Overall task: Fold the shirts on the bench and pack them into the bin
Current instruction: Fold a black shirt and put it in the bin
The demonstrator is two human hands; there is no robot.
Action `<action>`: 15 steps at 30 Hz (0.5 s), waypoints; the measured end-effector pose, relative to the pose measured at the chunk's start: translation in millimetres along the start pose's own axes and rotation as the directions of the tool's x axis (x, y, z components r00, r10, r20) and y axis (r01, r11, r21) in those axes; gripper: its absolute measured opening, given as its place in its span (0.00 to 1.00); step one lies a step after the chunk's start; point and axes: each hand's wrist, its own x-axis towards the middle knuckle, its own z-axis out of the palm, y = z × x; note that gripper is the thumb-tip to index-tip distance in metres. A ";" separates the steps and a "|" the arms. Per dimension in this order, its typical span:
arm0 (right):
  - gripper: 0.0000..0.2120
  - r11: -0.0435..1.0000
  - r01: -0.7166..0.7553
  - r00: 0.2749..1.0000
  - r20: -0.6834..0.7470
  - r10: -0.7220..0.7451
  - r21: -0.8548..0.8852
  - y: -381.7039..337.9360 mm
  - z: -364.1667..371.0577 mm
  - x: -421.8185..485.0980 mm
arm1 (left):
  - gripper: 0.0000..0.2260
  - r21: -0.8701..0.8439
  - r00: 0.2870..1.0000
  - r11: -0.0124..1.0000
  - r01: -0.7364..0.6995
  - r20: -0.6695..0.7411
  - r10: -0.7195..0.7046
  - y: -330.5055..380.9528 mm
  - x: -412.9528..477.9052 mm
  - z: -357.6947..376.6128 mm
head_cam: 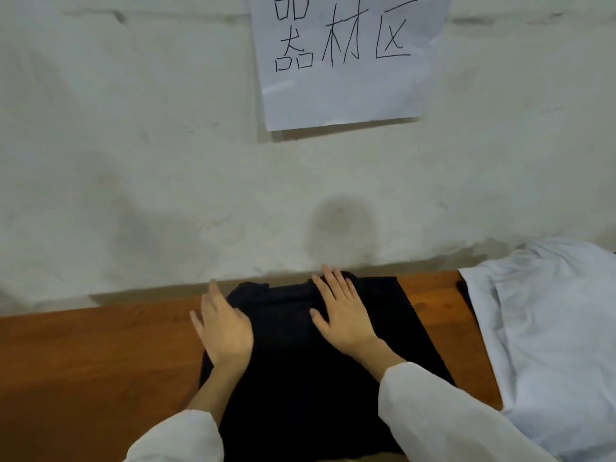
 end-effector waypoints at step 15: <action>0.32 0.890 -0.449 0.893 -0.013 0.450 -0.077 -9.5 2.0 -65.1 | 0.13 -0.490 0.871 0.784 0.381 -0.093 -0.482 -19.4 18.3 -51.8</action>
